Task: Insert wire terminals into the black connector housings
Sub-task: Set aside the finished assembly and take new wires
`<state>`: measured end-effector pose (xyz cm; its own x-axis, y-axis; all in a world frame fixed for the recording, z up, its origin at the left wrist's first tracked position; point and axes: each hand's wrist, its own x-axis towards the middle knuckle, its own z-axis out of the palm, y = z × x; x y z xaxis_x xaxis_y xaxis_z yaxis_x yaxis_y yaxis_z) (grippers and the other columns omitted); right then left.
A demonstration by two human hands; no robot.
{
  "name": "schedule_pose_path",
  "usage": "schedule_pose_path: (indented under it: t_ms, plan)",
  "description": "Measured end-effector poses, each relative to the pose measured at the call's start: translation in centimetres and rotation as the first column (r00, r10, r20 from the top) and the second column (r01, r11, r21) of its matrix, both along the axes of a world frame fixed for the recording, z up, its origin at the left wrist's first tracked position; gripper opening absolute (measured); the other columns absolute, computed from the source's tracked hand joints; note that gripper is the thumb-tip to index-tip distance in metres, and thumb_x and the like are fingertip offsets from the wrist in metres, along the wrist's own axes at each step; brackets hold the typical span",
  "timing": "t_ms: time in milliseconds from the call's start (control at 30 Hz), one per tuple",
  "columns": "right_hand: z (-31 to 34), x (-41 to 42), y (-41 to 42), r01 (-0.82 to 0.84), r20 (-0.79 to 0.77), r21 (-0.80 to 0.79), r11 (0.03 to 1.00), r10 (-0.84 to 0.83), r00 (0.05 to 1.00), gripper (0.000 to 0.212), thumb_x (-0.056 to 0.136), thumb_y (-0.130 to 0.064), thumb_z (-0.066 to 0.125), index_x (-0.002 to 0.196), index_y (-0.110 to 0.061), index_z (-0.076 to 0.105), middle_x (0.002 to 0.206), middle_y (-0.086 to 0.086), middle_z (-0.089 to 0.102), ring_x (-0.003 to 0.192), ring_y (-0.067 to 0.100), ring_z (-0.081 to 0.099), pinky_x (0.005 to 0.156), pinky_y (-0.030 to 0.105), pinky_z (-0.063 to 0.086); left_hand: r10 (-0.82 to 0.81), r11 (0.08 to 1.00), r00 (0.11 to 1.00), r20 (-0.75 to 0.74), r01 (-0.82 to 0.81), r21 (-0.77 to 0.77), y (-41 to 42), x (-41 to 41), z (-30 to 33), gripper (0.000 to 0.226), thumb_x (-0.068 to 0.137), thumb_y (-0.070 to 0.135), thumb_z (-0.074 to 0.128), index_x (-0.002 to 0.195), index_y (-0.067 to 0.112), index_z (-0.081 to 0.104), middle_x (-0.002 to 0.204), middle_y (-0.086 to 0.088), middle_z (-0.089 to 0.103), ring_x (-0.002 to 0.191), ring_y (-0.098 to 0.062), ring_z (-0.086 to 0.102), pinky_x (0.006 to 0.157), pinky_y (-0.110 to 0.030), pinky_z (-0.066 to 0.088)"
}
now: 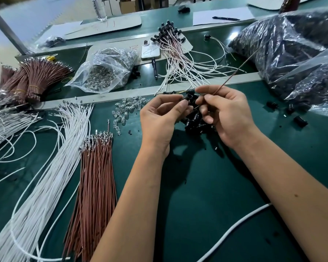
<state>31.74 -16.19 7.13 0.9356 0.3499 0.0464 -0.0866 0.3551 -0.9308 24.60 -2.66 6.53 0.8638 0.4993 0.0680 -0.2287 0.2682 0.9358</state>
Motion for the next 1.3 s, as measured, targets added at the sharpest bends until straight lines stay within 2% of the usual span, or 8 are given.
schedule_pose_path:
  t_ms: [167,333,433,533,633,800,1033,1300]
  plan:
    - [-0.2,-0.5,0.3,0.016,0.164,-0.074,0.997,-0.004,0.986,0.013,0.096,-0.006,0.07,0.098,0.006,0.072,0.073,0.021,0.06,0.048,0.012,0.048,0.039,0.02,0.036,-0.023,0.998,1.0,-0.004,0.023,0.056,-0.2,-0.1,0.2,0.014,0.082,-0.008,0.077,0.089,0.004,0.073,0.082,-0.017,0.076,0.078,-0.028,0.075,0.076,-0.032,0.06]
    - [-0.1,-0.3,0.1,0.036,0.195,-0.106,0.994,-0.014,0.981,0.013,0.092,-0.009,0.076,0.081,-0.015,0.077,0.056,0.004,0.057,0.044,0.012,0.045,0.037,0.019,0.035,-0.044,0.997,0.999,0.01,0.043,0.07,-0.3,-0.1,0.2,0.016,0.078,-0.01,0.078,0.087,0.002,0.072,0.081,-0.017,0.075,0.077,-0.029,0.073,0.074,-0.03,0.059]
    - [-0.1,-0.4,0.0,0.037,0.189,-0.118,0.992,-0.014,0.982,0.014,0.093,-0.013,0.076,0.08,-0.016,0.076,0.055,0.003,0.057,0.043,0.011,0.044,0.036,0.02,0.035,-0.039,0.995,0.999,0.01,0.038,0.089,-0.4,-0.1,0.1,0.017,0.076,-0.01,0.08,0.083,0.004,0.072,0.084,-0.018,0.075,0.083,-0.035,0.072,0.079,-0.034,0.06]
    - [0.0,-0.4,0.0,0.069,0.189,-0.145,0.987,-0.041,0.981,0.014,0.095,-0.013,0.074,0.081,-0.014,0.074,0.06,0.008,0.057,0.045,0.014,0.044,0.036,0.021,0.035,-0.044,0.996,0.999,0.026,0.042,0.085,-0.4,0.0,0.1,0.019,0.075,-0.012,0.079,0.083,0.004,0.071,0.087,-0.015,0.076,0.082,-0.027,0.073,0.078,-0.03,0.059]
    - [0.4,-0.4,0.1,0.067,0.116,-0.054,0.996,-0.06,0.991,0.015,0.102,-0.008,0.063,0.088,-0.005,0.069,0.071,0.009,0.062,0.054,0.015,0.05,0.041,0.022,0.039,0.0,0.996,0.999,0.042,-0.003,0.084,-0.1,0.0,0.1,0.021,0.076,-0.014,0.078,0.085,0.004,0.072,0.089,-0.012,0.076,0.082,-0.019,0.072,0.08,-0.029,0.057]
    - [1.3,-0.4,-0.1,-0.046,-0.089,0.208,0.977,0.066,0.994,0.024,0.106,0.006,0.036,0.111,0.0,0.059,0.088,0.015,0.072,0.07,0.018,0.068,0.06,0.023,0.055,0.086,0.99,0.996,0.035,-0.09,0.107,0.1,0.1,0.1,0.021,0.08,-0.012,0.075,0.098,0.0,0.074,0.09,-0.015,0.075,0.084,-0.018,0.07,0.084,-0.028,0.058]
    - [0.9,-0.3,0.1,0.01,-0.102,0.153,0.988,0.006,0.995,0.009,0.108,-0.003,0.047,0.105,-0.009,0.051,0.094,0.014,0.079,0.07,0.02,0.077,0.052,0.019,0.055,0.12,0.984,0.992,0.042,-0.124,0.124,0.2,0.2,-0.1,0.034,0.081,-0.008,0.078,0.112,0.006,0.072,0.092,-0.013,0.076,0.084,-0.018,0.072,0.087,-0.035,0.06]
    - [0.7,-0.4,-0.1,0.045,-0.085,0.129,0.991,-0.034,0.996,0.005,0.095,-0.003,0.068,0.097,-0.007,0.069,0.086,0.007,0.075,0.073,0.014,0.073,0.055,0.019,0.054,0.106,0.989,0.987,0.117,-0.117,0.095,0.3,0.3,-0.3,0.023,0.084,-0.003,0.077,0.106,0.005,0.074,0.083,-0.006,0.073,0.08,-0.022,0.07,0.083,-0.033,0.06]
